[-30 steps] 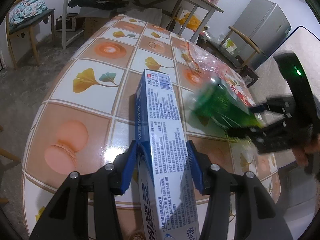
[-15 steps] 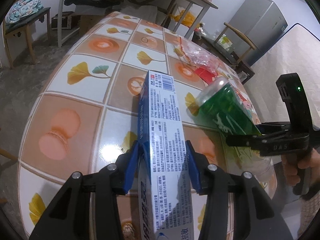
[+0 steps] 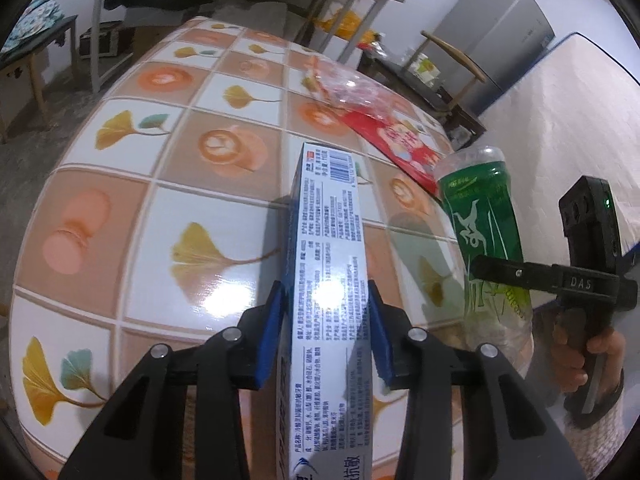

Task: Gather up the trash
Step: 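Carry the toothpaste box and green bottle over the blue wastebasket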

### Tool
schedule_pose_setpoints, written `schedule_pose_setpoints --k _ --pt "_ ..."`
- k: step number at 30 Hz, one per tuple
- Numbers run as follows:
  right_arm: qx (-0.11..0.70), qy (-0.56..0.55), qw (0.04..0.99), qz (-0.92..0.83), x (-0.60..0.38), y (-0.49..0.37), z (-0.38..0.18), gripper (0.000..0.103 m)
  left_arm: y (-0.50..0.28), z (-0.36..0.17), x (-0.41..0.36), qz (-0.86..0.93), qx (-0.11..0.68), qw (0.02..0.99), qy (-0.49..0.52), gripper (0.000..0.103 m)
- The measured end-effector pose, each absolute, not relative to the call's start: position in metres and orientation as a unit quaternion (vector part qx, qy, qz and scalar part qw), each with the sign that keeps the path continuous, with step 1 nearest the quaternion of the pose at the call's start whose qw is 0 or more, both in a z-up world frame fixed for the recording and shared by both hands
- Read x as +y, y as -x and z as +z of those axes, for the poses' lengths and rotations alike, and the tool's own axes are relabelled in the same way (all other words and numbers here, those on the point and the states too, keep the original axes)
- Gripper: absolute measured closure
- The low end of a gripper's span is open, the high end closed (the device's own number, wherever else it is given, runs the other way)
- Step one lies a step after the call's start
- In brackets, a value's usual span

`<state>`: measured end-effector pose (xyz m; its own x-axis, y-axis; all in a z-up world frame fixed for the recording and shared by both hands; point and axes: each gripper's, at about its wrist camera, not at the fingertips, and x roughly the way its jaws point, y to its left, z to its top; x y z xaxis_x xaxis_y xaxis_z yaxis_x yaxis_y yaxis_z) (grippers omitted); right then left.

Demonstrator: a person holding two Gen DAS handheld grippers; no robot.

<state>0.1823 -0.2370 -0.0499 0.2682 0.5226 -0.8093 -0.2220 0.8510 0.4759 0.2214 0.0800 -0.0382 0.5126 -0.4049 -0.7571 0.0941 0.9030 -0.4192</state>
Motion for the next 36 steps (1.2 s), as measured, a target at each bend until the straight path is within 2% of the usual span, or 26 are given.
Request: schedule_pose_setpoints --k 15,24,36 --pt "0.494 -0.270 0.796 0.220 -0.280 -0.120 -0.062 0.042 -0.205 -0.015 0.026 -0.203 0.464 0.850 0.144 0.066" --pt "0.438 -0.350 0.801 0.207 -0.340 -0.078 -0.062 0.042 -0.191 0.011 -0.023 -0.241 0.453 0.851 0.111 0.066" --pt "0.337 -0.429 0.835 0.067 -0.500 0.033 -0.053 0.043 -0.171 0.033 -0.195 -0.396 0.452 0.798 0.041 0.066"
